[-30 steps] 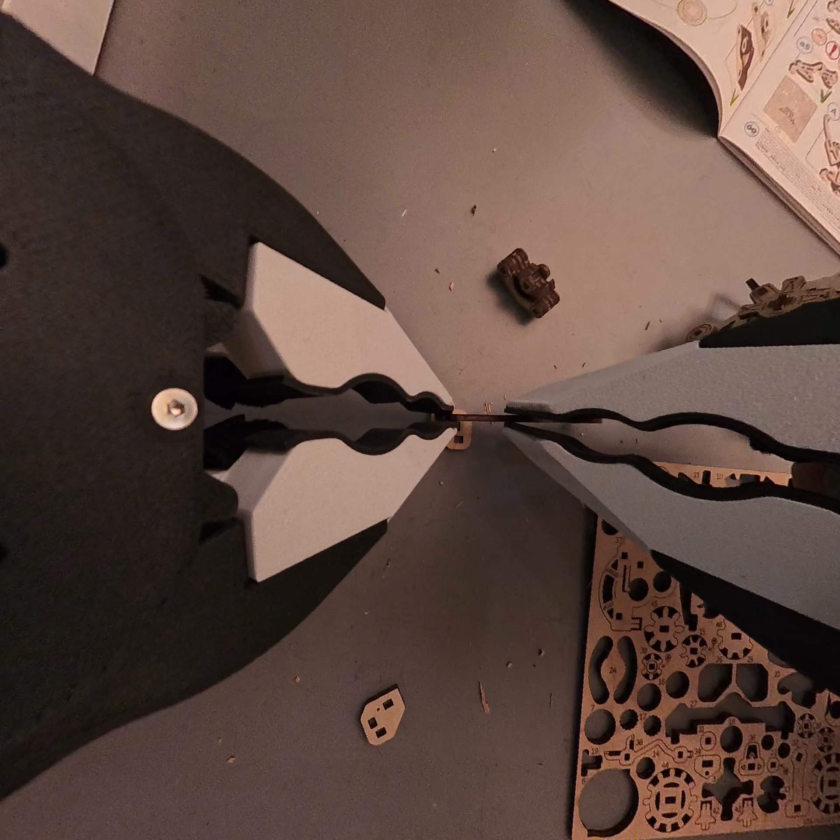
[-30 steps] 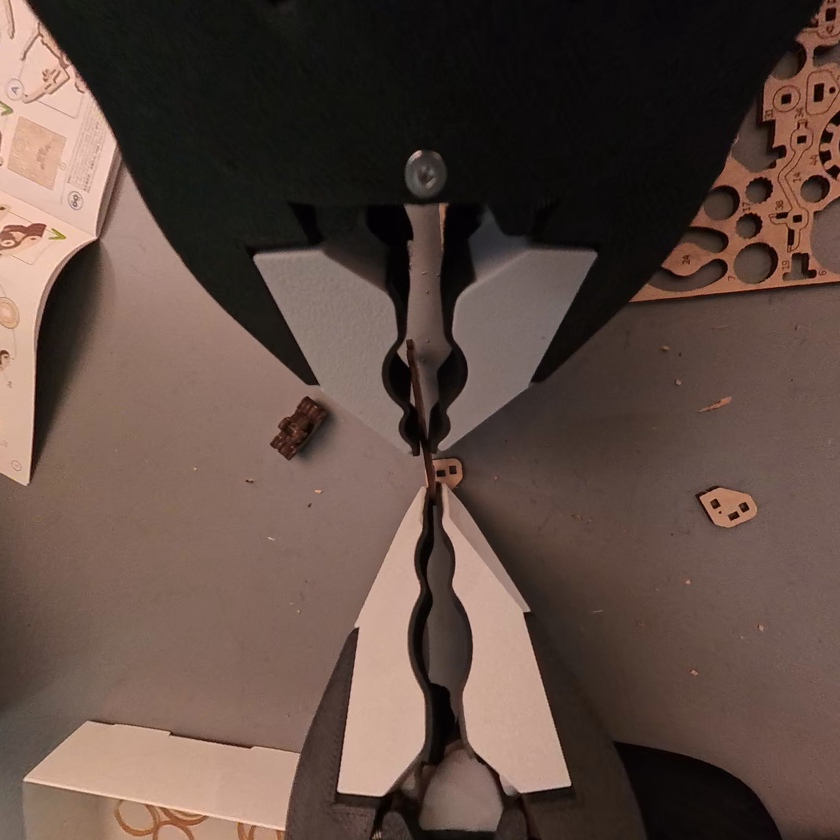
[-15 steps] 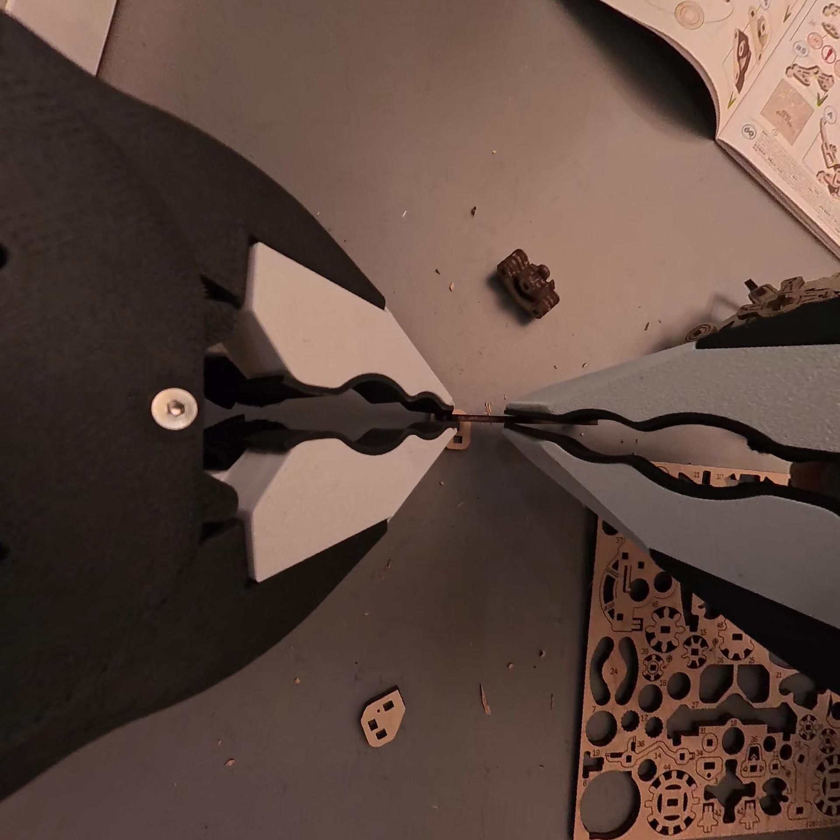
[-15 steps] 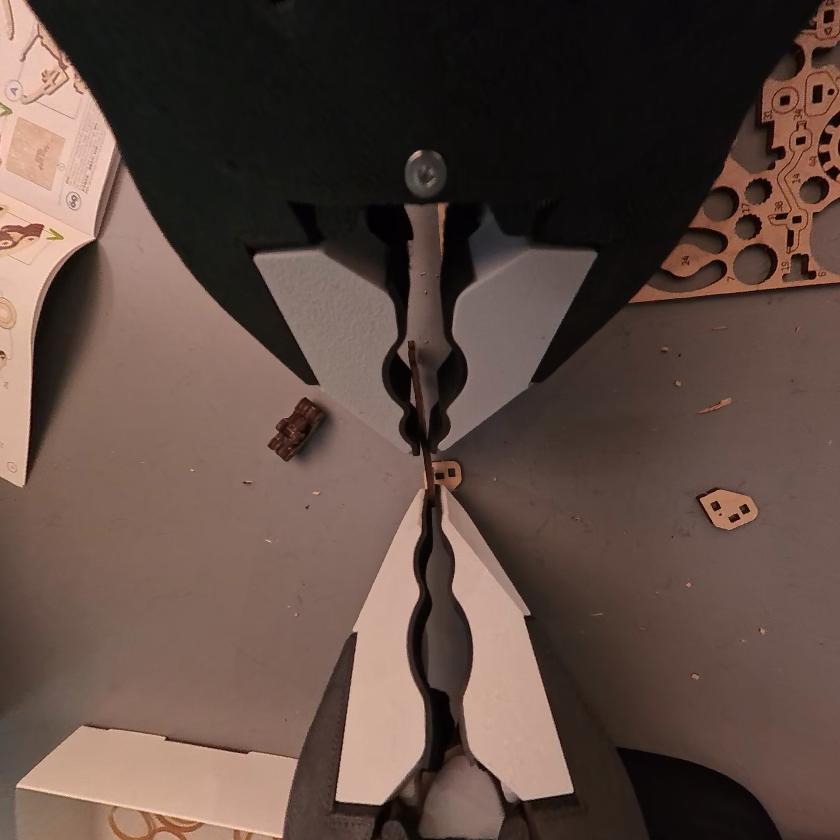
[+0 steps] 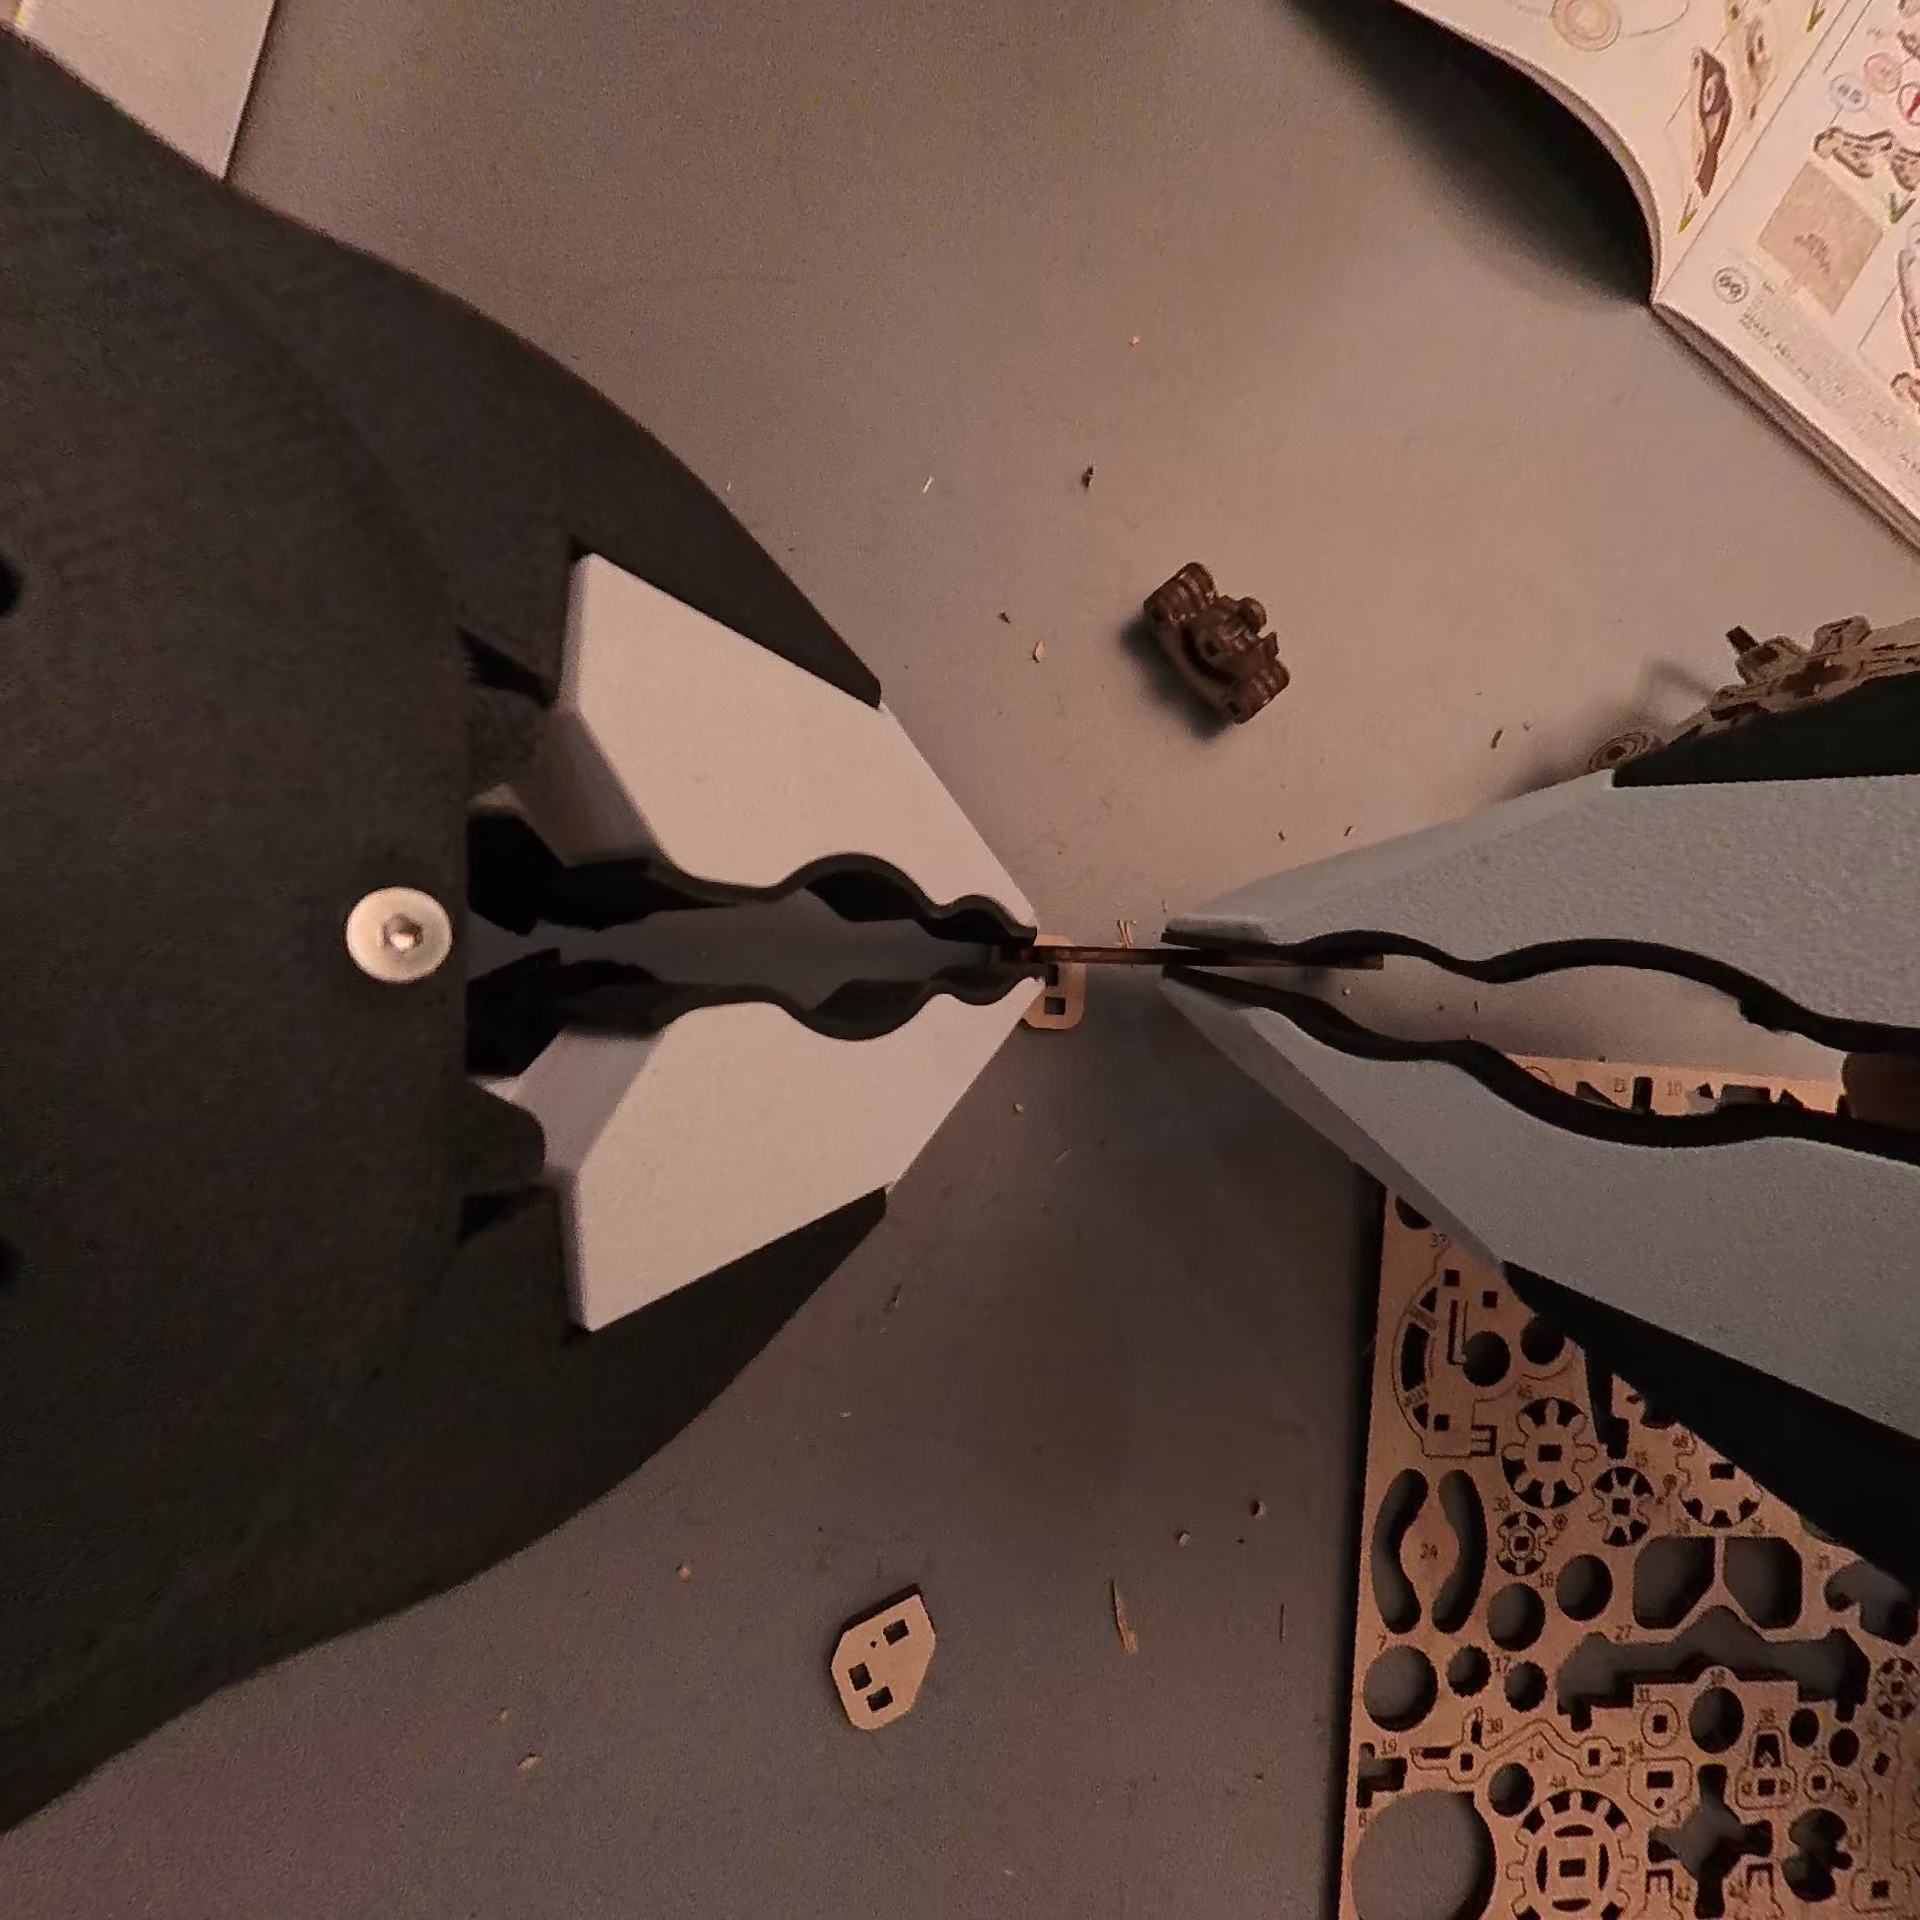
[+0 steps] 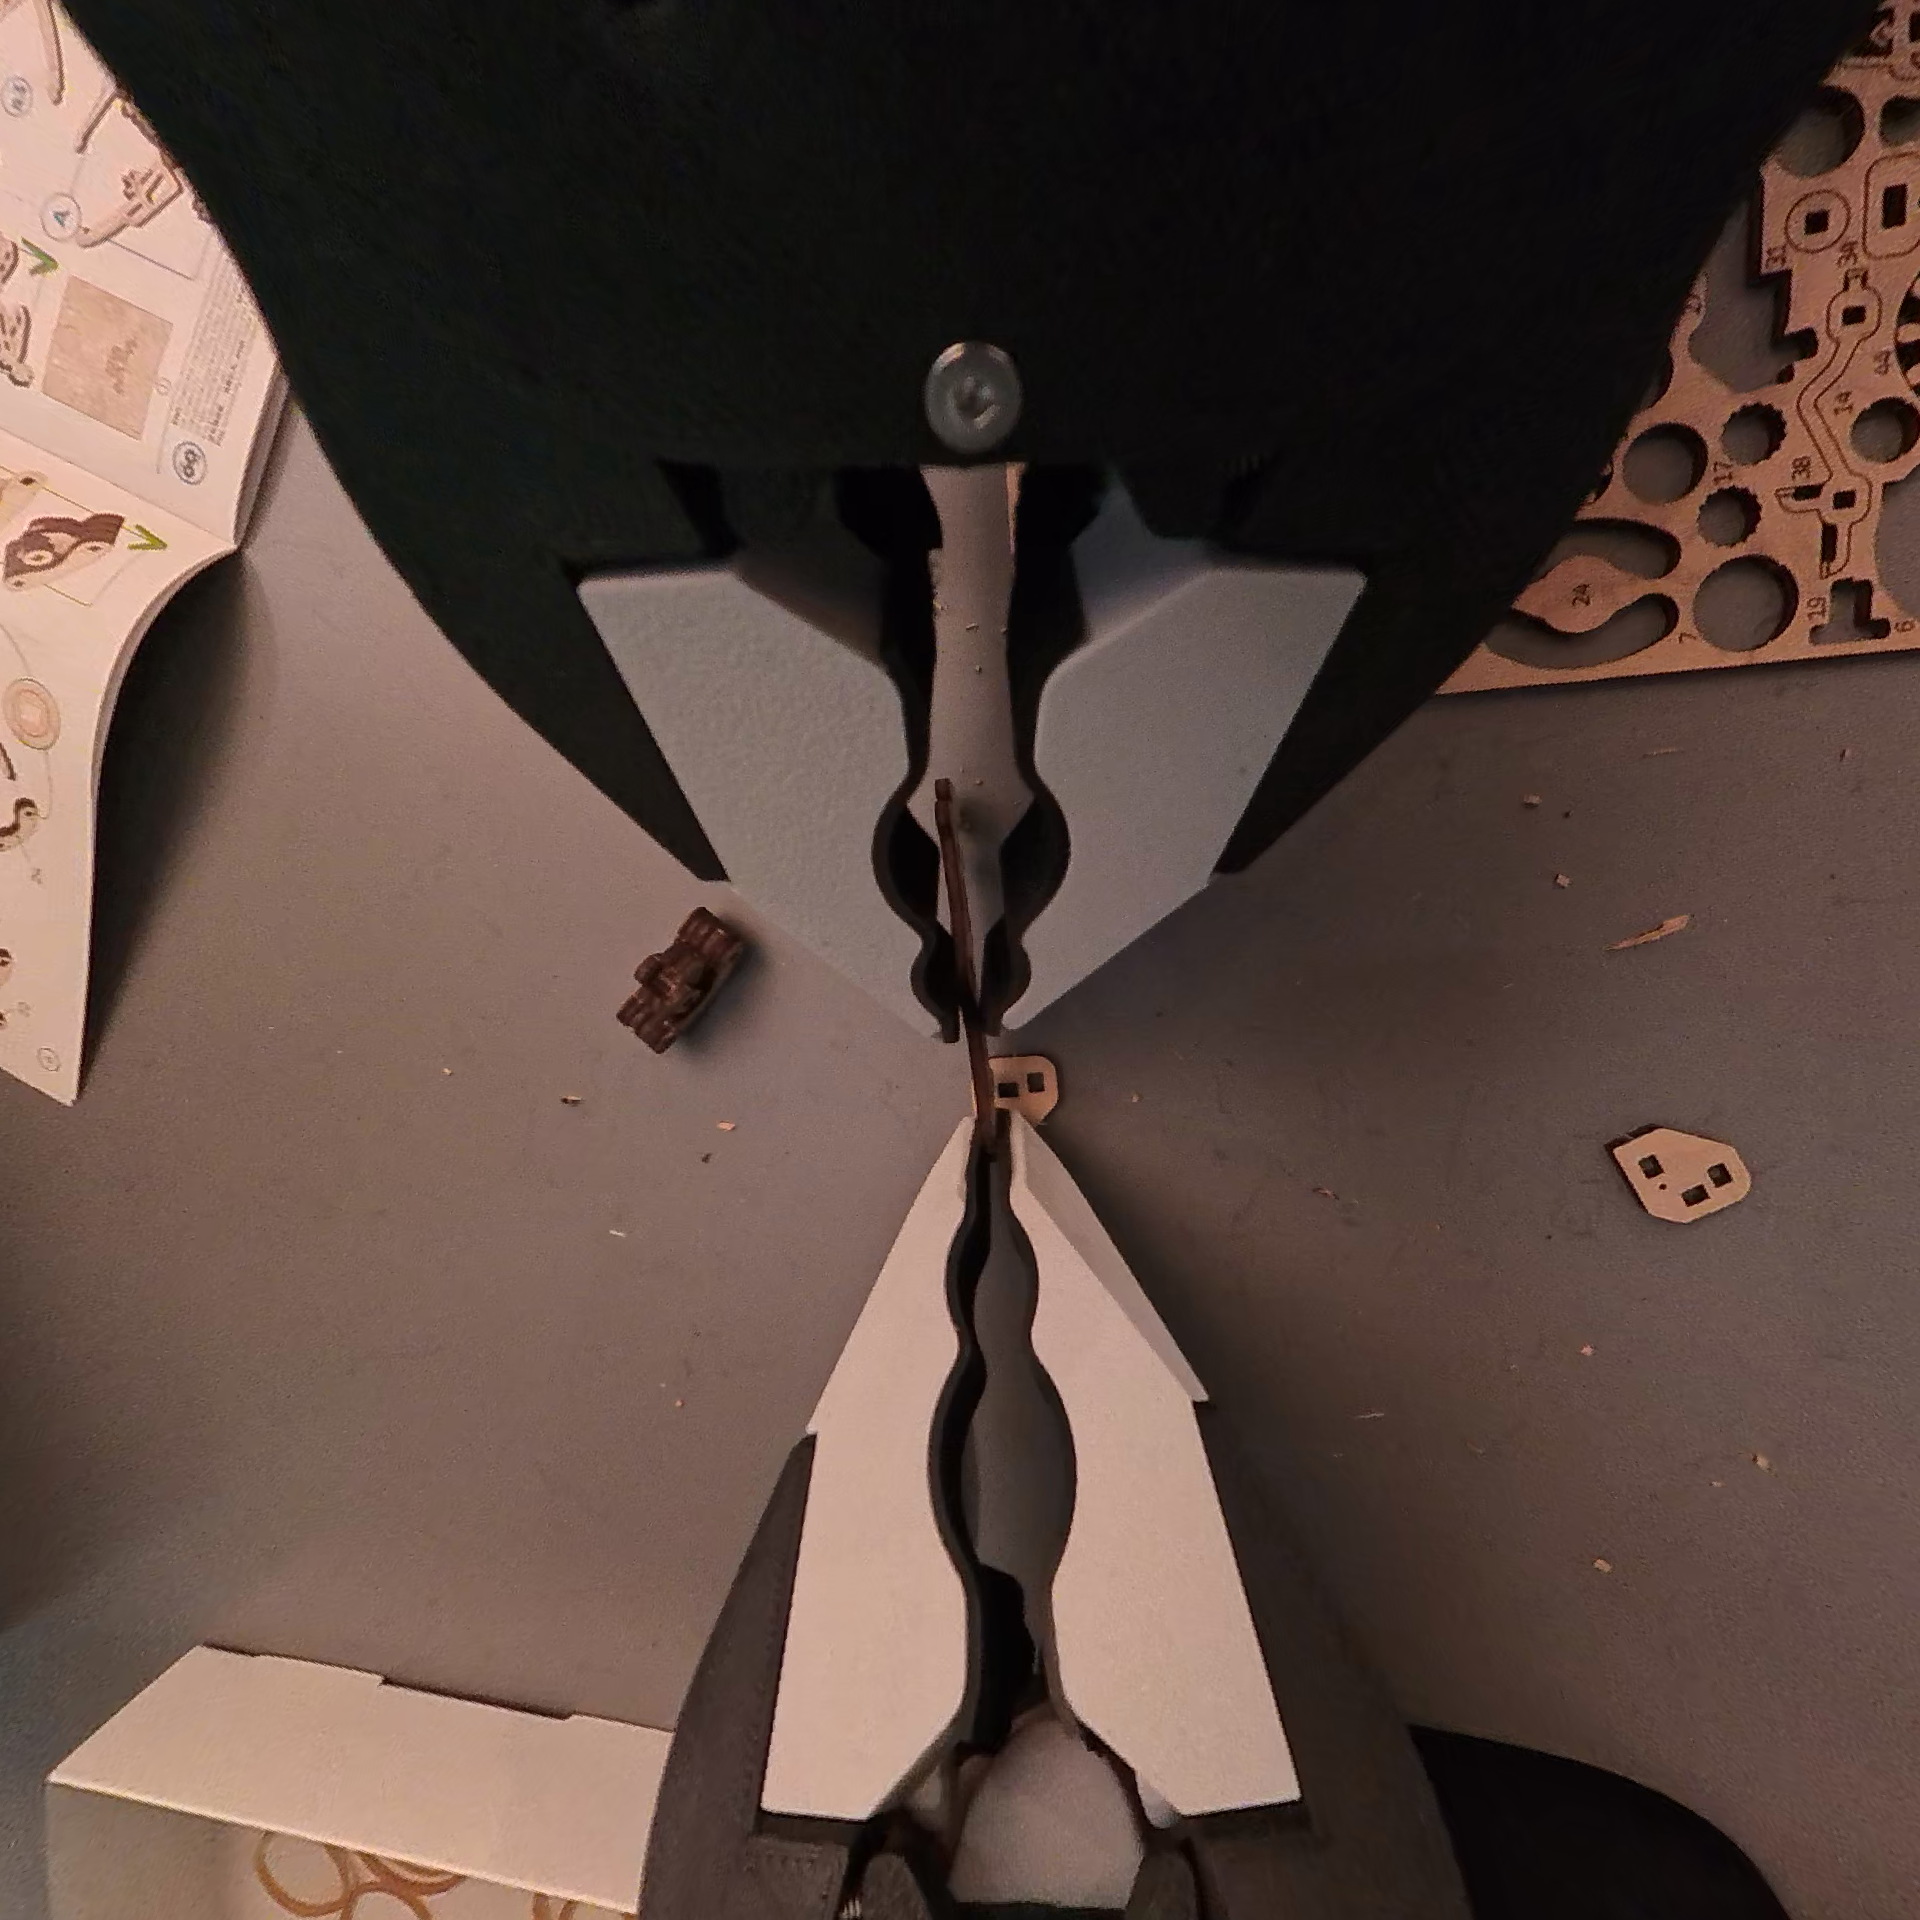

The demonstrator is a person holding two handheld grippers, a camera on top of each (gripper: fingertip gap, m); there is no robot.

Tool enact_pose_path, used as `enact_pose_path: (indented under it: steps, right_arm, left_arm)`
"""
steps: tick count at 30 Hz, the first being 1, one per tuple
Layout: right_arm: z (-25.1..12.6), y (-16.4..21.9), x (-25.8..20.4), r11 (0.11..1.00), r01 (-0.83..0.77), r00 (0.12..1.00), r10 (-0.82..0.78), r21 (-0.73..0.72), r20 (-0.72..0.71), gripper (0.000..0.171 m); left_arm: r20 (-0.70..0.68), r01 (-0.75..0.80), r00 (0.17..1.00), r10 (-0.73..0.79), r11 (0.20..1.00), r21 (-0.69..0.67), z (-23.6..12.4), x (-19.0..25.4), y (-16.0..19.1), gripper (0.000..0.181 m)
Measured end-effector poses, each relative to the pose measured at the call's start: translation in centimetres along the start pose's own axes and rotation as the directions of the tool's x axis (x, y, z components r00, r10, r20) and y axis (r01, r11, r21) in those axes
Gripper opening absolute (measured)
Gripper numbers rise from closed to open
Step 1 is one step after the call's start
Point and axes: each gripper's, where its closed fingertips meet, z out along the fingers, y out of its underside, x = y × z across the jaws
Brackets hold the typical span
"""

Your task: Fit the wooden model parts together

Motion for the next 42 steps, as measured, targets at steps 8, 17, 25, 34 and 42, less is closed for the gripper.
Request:
enact_pose_path:
  steps: [8,17,25,34,42]
  right_arm:
    - [0.0,0.0,0.0,1.000,0.007,1.000,-0.007,-0.002,-0.005,0.004]
    - [-0.1,0.1,0.3,1.000,0.013,1.000,-0.013,-0.005,-0.016,0.010]
    - [-0.5,0.0,0.6,1.000,-0.010,1.000,0.010,0.018,-0.005,0.012]
    - [-0.9,-0.2,0.7,0.999,-0.025,1.000,0.025,0.043,0.006,0.013]
    - [0.0,-0.4,0.5,0.999,0.011,0.999,-0.010,0.036,-0.034,0.013]
  left_arm:
    - [0.003,-0.001,1.000,0.001,1.000,-0.002,0.0,-0.1,0.0,0.001]
    - [0.008,0.012,1.000,-0.012,1.000,-0.009,-0.1,-0.2,0.2,0.010]
    - [-0.003,0.018,1.000,-0.018,1.000,-0.008,-0.9,-0.2,0.4,0.018]
    - [0.026,0.040,0.999,-0.040,0.999,-0.008,-1.8,-1.1,1.0,0.018]
    - [0.019,0.016,1.000,-0.016,1.000,-0.022,-0.8,-0.7,0.9,0.019]
